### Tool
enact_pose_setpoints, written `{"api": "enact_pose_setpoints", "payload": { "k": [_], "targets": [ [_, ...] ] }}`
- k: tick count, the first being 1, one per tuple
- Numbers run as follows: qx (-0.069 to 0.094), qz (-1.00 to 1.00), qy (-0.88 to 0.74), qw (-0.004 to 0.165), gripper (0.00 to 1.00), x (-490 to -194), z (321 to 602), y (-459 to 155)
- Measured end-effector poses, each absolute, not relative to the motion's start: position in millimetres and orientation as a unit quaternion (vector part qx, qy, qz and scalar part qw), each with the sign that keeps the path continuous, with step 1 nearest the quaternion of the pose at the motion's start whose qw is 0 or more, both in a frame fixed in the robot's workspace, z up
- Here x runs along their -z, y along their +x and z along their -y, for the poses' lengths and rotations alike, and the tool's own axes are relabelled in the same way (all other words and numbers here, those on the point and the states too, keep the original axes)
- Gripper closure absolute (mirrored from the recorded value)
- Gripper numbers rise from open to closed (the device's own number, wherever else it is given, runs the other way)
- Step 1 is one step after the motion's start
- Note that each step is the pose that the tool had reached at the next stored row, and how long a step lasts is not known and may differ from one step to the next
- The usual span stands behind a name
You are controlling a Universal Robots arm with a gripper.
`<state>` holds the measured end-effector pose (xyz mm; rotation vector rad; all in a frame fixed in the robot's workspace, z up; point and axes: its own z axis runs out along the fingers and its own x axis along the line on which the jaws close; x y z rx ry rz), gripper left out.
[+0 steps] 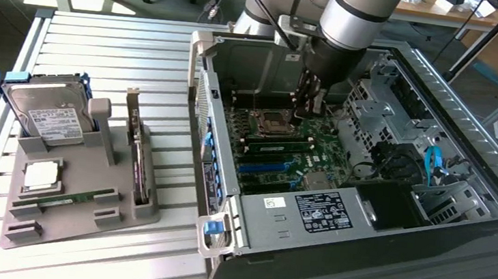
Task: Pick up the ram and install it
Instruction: 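Press down the ram until it locks into place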
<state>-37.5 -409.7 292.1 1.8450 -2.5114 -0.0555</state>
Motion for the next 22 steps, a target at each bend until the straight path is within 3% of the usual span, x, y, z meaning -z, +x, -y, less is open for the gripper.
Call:
{"api": "enact_pose_setpoints", "payload": {
  "k": [22],
  "targets": [
    [0.020, 0.925, 0.379, 0.008, 0.89, -291.5, 409.7, -37.5]
  ]
}}
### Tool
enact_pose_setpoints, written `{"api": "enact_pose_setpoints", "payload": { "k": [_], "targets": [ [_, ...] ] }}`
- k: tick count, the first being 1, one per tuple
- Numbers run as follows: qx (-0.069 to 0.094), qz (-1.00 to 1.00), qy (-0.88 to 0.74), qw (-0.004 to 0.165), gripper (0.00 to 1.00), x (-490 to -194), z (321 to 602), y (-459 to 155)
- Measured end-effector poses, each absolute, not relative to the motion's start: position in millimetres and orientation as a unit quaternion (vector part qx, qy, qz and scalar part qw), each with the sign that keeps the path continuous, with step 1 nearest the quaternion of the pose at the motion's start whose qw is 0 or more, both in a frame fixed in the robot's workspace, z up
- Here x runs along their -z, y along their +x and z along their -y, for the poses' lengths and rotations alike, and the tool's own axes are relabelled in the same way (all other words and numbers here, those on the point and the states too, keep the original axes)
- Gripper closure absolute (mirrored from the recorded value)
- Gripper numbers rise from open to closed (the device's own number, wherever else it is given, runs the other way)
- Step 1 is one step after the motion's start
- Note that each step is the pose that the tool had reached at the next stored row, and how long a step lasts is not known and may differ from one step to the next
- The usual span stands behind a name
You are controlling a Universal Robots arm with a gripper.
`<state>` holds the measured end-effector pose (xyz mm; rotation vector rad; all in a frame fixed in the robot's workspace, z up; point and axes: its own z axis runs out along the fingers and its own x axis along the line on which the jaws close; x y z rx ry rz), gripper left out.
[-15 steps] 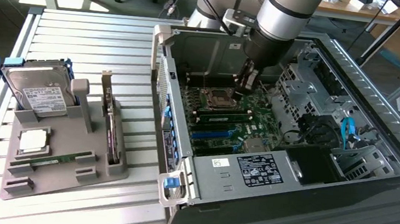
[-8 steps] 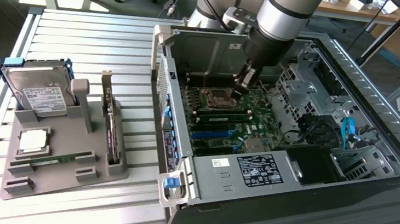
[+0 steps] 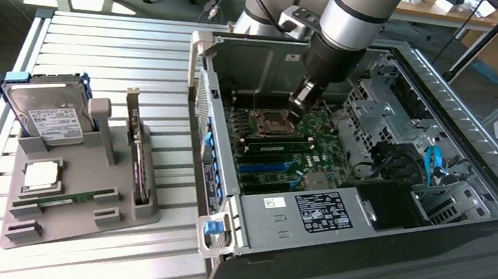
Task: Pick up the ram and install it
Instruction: 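Press down the ram until it locks into place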
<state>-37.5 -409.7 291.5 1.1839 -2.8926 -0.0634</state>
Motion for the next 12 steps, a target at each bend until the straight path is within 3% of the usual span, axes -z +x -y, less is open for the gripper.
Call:
{"api": "enact_pose_setpoints", "payload": {
  "k": [12],
  "targets": [
    [0.021, 0.972, 0.232, 0.005, 0.89, -291.4, 409.7, -37.5]
  ]
}}
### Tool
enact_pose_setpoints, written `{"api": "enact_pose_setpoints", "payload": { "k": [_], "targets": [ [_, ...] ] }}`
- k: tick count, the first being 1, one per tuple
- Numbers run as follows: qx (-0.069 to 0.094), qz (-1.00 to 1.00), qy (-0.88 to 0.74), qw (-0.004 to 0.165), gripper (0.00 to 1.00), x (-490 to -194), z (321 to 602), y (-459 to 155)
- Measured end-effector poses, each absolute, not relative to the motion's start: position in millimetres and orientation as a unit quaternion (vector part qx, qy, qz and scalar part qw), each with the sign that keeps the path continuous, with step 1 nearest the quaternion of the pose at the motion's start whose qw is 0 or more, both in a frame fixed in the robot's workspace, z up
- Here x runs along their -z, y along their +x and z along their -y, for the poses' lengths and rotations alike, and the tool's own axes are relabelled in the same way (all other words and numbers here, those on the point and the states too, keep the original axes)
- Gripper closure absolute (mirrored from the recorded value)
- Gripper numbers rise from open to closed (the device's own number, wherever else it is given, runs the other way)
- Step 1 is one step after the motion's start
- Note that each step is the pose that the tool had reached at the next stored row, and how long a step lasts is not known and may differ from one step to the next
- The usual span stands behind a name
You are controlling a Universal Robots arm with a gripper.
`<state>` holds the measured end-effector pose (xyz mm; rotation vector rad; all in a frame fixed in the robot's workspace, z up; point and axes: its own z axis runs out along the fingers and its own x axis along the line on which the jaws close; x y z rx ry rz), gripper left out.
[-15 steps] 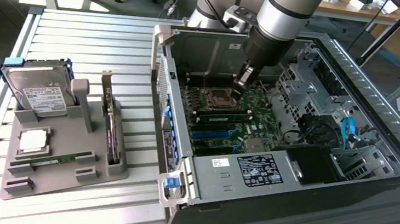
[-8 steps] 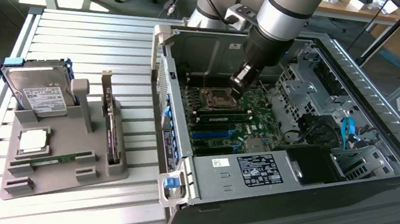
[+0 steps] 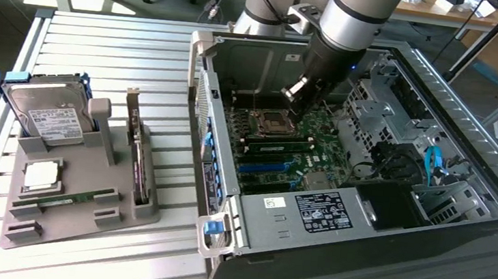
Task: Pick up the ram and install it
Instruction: 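Press down the ram until it locks into place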
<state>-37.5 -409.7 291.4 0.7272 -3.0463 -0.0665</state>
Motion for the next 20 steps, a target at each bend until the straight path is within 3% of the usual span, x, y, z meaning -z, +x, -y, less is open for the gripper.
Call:
{"api": "enact_pose_setpoints", "payload": {
  "k": [20],
  "targets": [
    [0.022, 1.000, -0.016, -0.001, 0.89, -291.1, 409.7, -37.5]
  ]
}}
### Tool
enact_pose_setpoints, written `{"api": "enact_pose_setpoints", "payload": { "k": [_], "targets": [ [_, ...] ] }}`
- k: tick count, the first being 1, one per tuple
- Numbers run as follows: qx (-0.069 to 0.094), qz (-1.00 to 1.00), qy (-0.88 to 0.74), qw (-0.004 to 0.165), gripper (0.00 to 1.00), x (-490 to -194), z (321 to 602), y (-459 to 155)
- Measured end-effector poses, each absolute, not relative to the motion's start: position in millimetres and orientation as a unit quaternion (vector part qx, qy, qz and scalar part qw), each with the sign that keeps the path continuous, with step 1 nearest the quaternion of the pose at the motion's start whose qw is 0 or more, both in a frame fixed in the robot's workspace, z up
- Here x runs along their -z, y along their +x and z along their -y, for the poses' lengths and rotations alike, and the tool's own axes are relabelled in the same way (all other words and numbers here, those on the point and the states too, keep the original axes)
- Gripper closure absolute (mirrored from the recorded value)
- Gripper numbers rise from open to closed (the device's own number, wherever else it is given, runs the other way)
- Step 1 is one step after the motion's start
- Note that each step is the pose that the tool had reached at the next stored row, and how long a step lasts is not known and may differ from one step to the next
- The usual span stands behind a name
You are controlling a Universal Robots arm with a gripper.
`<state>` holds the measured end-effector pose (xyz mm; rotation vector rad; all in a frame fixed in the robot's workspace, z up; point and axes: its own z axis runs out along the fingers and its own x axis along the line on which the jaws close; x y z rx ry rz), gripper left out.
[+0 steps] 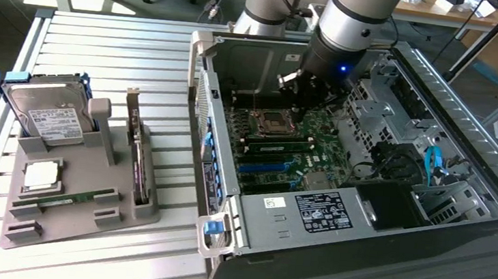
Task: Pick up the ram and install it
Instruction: 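Press down the ram until it locks into place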
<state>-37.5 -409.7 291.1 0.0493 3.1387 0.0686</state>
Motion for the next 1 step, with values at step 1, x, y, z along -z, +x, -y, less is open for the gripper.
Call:
{"api": "enact_pose_setpoints", "payload": {
  "k": [1],
  "targets": [
    [-0.022, -1.000, 0.016, 0.001, 0.89, -291.1, 409.8, -37.6]
  ]
}}
